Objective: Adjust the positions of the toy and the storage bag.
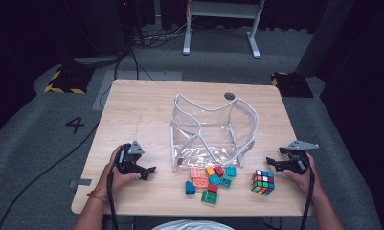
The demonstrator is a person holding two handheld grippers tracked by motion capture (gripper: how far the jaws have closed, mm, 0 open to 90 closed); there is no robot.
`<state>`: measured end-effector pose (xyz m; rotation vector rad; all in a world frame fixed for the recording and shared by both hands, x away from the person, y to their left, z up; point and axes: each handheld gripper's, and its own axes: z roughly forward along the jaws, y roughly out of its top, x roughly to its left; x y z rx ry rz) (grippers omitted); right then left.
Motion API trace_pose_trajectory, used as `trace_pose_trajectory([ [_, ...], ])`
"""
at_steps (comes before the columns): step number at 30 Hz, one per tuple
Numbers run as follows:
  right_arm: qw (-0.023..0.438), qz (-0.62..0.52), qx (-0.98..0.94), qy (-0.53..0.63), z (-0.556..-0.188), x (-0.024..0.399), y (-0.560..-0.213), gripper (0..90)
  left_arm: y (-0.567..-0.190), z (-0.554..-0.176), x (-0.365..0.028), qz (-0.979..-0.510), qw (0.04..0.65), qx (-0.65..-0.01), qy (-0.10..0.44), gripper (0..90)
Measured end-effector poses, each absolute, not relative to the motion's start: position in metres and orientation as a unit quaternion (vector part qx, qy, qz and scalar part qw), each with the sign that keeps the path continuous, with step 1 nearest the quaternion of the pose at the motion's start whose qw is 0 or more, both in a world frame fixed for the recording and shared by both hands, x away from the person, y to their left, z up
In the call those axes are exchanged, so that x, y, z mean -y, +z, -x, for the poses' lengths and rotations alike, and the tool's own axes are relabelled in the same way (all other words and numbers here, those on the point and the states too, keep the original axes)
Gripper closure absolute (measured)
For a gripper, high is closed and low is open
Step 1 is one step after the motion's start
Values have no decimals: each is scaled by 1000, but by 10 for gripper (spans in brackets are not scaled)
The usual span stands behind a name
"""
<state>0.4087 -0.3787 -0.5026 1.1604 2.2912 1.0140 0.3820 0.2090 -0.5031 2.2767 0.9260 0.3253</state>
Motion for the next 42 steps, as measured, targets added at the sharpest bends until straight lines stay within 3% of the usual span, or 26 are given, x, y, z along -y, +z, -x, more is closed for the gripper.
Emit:
trace_pose_trajectory([
  [9, 189, -414, -814, 361, -409, 379, -503, 199, -503, -378, -208, -865, 329, -359, 124, 27],
  [11, 190, -411, -814, 364, -410, 380, -502, 246, -501, -377, -208, -859, 335, -365, 128, 92],
  [13, 187, -410, -811, 374, -410, 378, -497, 247, -499, -376, -204, -861, 337, -359, 130, 219],
  [16, 188, -390, -811, 394, -409, 372, -485, 272, -492, -374, -192, -867, 336, -343, 135, 175],
  [18, 189, -382, -813, 397, -409, 369, -481, 275, -488, -373, -188, -868, 340, -334, 140, 237],
  [24, 197, -333, -823, 416, -402, 349, -457, 308, -468, -371, -164, -862, 382, -304, 135, 235],
  [35, 158, -242, -839, 461, -390, 311, -428, 353, -446, -372, -123, -855, 436, -255, 116, 313],
  [39, 151, -226, -848, 455, -392, 299, -426, 377, -443, -375, -116, -853, 444, -243, 128, 404],
  [42, 163, -215, -849, 454, -398, 290, -427, 477, -440, -376, -115, -848, 458, -232, 131, 518],
])
